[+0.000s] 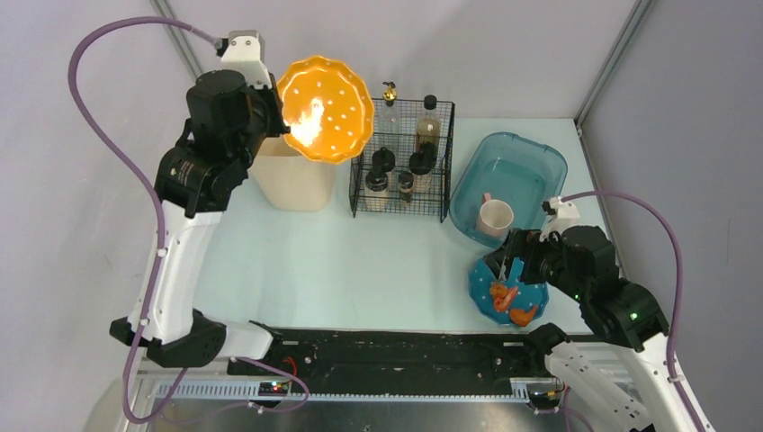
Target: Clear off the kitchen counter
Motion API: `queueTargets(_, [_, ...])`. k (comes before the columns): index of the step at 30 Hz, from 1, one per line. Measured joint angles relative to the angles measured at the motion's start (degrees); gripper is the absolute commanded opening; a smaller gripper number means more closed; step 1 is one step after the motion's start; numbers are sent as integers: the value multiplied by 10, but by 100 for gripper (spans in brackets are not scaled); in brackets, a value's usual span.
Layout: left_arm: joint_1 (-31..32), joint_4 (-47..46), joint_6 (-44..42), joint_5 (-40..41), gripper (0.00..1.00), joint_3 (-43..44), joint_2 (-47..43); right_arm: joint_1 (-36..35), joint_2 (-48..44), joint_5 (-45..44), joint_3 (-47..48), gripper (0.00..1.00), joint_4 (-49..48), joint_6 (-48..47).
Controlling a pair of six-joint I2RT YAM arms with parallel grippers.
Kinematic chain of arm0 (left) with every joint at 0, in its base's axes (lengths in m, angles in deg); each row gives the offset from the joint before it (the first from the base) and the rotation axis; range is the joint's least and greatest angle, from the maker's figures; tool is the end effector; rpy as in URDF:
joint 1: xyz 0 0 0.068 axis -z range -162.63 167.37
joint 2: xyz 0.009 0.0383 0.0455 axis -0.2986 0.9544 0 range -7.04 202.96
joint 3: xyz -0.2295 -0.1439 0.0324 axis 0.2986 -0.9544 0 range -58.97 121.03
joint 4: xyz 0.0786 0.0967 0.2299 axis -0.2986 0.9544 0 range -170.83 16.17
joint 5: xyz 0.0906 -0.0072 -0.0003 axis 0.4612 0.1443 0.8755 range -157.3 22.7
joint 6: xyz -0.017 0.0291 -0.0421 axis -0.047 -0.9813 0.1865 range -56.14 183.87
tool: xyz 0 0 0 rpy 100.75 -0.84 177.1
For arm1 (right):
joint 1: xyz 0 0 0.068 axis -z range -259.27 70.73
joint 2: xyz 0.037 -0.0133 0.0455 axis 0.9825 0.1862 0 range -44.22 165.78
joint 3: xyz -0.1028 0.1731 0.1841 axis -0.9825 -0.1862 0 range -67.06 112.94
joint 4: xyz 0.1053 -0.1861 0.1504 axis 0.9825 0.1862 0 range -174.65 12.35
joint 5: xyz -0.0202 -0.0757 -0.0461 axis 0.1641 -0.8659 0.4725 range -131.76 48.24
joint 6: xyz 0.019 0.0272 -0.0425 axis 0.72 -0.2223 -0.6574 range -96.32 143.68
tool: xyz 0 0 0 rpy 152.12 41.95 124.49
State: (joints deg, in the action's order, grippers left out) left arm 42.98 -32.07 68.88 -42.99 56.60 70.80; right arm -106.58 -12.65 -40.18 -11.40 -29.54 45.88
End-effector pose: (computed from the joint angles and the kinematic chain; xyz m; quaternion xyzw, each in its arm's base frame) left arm 0.2101 -0.0845 0.5486 0.0031 0.7663 -0.0074 0.6425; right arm 0.0777 0.0413 0.3500 -0.0456 0.8692 0.2171 0.4420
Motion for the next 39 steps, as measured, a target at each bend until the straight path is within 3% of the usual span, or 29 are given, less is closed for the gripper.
queueTargets(7, [3, 23, 104, -137, 0, -26, -7, 0, 6, -6, 58, 100, 17, -14])
queueTargets(19, [56, 27, 190, -221, 0, -136, 0, 0, 42, -11, 201, 100, 58, -9])
queueTargets(39, [108, -48, 245, -318, 0, -267, -9, 0, 162, 49, 177, 85, -76, 134])
